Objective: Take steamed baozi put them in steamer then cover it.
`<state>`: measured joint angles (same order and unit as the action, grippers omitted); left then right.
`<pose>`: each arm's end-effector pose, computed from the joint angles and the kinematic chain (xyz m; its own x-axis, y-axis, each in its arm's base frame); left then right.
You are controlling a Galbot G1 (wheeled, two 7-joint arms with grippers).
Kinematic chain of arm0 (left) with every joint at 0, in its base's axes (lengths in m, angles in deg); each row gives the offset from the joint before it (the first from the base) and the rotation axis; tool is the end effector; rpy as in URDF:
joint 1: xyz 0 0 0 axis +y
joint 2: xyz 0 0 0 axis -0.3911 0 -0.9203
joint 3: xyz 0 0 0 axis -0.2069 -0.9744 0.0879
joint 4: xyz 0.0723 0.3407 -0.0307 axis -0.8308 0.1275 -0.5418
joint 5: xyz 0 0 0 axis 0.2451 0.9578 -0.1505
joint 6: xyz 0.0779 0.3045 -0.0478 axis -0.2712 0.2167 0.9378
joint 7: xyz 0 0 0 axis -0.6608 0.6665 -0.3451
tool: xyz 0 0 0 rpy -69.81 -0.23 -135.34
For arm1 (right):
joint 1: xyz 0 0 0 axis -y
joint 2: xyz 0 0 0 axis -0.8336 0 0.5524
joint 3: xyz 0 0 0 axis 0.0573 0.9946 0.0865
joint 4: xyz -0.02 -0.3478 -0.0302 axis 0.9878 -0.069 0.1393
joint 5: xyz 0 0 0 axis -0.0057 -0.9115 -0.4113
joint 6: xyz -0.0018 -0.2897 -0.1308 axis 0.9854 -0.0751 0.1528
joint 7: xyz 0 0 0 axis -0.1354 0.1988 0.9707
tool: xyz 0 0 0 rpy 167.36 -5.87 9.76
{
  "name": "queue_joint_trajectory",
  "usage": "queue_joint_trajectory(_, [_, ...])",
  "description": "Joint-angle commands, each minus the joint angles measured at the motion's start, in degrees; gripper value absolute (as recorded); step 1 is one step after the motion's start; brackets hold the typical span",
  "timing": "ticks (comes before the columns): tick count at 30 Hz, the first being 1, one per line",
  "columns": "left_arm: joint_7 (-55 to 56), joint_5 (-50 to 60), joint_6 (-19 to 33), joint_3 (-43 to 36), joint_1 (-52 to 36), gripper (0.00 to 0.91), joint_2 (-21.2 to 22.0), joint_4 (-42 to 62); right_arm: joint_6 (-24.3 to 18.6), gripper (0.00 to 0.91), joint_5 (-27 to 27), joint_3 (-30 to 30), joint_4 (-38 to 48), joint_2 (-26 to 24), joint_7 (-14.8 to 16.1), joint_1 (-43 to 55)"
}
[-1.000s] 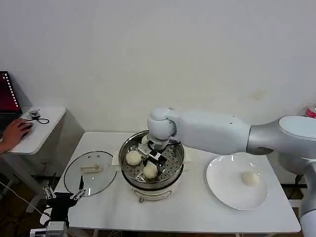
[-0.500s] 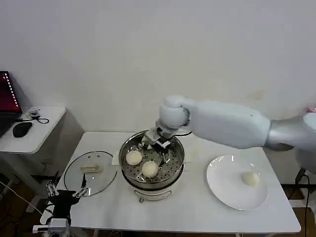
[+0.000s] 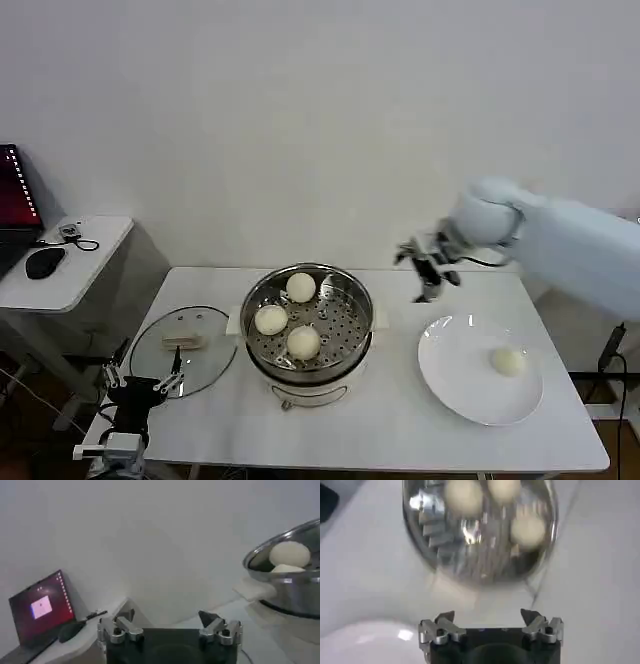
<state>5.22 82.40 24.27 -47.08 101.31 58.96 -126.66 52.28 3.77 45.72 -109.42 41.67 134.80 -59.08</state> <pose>0.1300 0.0927 -0.2809 -0.9884 -0.1316 0.0761 -0.0816 0.8816 0.4648 0.4605 -0.0993 -0.0433 -0.3541 -0.1857 0.9166 -0.8813 -0.2617 -0.3935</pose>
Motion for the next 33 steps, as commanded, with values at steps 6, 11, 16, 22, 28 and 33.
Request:
queue_joint_trajectory(6, [-0.45,0.01,-0.04,-0.11,-0.3,0.907,-1.37,0.17,-2.08,0.907,-11.64,-20.1,1.28,-21.27,-1.77,-31.98])
queue_joint_trajectory(11, [-0.87,0.58,-0.1,-0.24,-0.2,0.907,-1.06,0.41,-3.98,0.907,-14.82,-31.41,6.03,-17.28,-1.87,-43.34])
queue_joint_trajectory(16, [-0.77,0.62,-0.17,0.08,0.1,0.907,-0.62,0.35,-4.46,0.907,-16.82,-33.89,10.01,-13.54,-1.74,-46.67])
queue_joint_trajectory(22, [-0.82,0.88,0.0,0.49,0.72,0.907,-0.46,0.67,-5.5,0.907,-17.85,-34.26,14.91,-10.39,-1.49,-46.33])
queue_joint_trajectory(28, [-0.8,1.02,0.06,0.74,1.2,0.907,0.03,0.38,-5.69,0.907,-17.87,-34.08,18.53,-7.34,-1.71,-45.49])
queue_joint_trajectory(33, [-0.78,1.07,0.02,0.89,1.22,0.907,-0.03,0.39,-5.23,0.907,-18.55,-34.07,18.82,-6.31,-1.65,-46.07])
